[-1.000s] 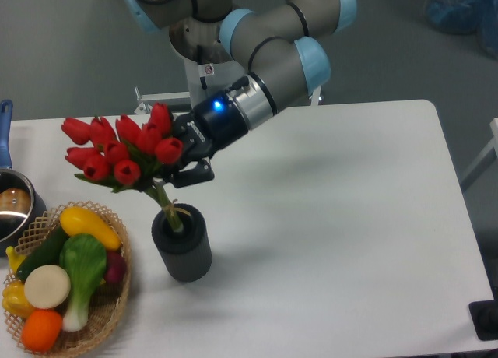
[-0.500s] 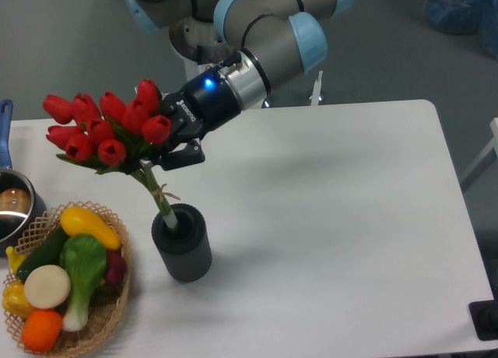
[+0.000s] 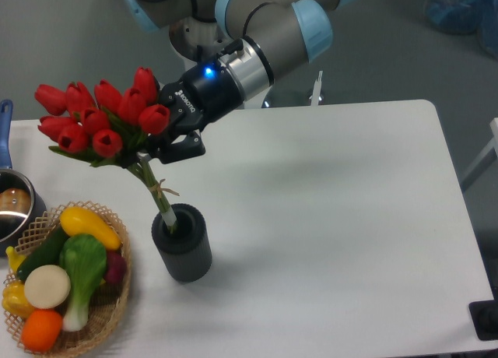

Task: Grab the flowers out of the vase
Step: 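Raise the tulips clear of the vase and carry them up and away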

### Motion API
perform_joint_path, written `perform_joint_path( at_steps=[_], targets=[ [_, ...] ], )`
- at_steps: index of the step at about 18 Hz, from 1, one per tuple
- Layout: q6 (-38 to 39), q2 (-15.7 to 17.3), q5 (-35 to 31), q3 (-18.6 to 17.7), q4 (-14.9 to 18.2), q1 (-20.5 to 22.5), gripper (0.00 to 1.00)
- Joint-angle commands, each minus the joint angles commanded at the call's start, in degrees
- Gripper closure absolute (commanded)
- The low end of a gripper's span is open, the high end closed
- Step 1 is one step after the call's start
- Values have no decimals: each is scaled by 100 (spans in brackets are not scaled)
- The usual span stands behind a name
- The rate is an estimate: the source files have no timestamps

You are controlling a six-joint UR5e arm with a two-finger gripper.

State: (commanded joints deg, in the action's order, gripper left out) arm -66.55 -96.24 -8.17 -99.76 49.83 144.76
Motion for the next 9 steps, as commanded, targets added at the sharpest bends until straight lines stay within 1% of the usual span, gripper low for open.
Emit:
perform_joint_path(
  at_steps=[4, 7, 9],
  targets=[
    [89, 79, -114, 45, 9, 105, 56],
    [281, 176, -167, 45, 35, 491, 56],
    [405, 202, -316, 79, 26, 720, 56]
  ],
)
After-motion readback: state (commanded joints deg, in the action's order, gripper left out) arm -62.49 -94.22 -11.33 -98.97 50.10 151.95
